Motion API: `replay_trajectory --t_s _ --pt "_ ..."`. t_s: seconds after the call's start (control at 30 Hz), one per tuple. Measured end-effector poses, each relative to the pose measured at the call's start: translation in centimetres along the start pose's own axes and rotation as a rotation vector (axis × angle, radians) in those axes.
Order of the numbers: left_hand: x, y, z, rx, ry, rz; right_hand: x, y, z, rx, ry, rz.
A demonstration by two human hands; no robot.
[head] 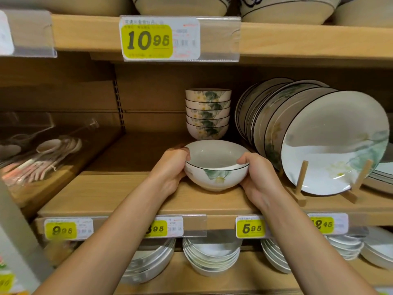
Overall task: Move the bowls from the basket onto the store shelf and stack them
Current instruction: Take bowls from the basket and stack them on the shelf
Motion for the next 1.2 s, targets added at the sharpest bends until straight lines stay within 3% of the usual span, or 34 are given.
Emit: replay_trajectory --t_s 0.17,0.33,0.47,0.57,0.67,0.8,0.97,1.2 --pt "-0.1 1.3 -0.1 0.222 -0.081 0.086 1.0 -0.3 -0.6 0.026 -0.071 0.028" --pt "1.0 1.9 -0.3 -0.045 0.076 0.052 0.6 -0.4 -0.7 0.008 -0.084 0.031" --pt "1.0 0.1 -0.2 -0.171 0.098 -0.006 -1.9 -0.9 1.2 -0.077 0.025 -0.030" --pt "0.4 0.2 -0.4 -0.083 0.024 0.013 -1.1 -1.1 0.5 -0.109 0.062 0.004" --pt "-0.3 1.1 -0.5 0.073 -0.034 0.042 0.7 -0.6 -0.6 -0.043 -0.073 0.028" --pt "-0.3 0.7 0.1 -0.013 0.094 -0.010 0.4 -0.3 -1.0 -0.080 -0.095 0.010" --pt "-0.4 0.1 0.3 -0.085 0.048 0.022 -2.0 -0.6 0.6 -0.149 0.060 -0.017" --pt "-2.1 0.6 -0.8 0.018 0.002 -0.010 1.1 0.2 -1.6 -0.009 -0.042 0.051"
Point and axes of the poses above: each hand's wrist, its own x-axis towards the middle knuckle, its own y-axis out of the back of the hand, z = x × y, the point moved 9 cm from there along x, towards the middle knuckle, and after that the axes turned 7 degrees about x, right-handed, at the moved point
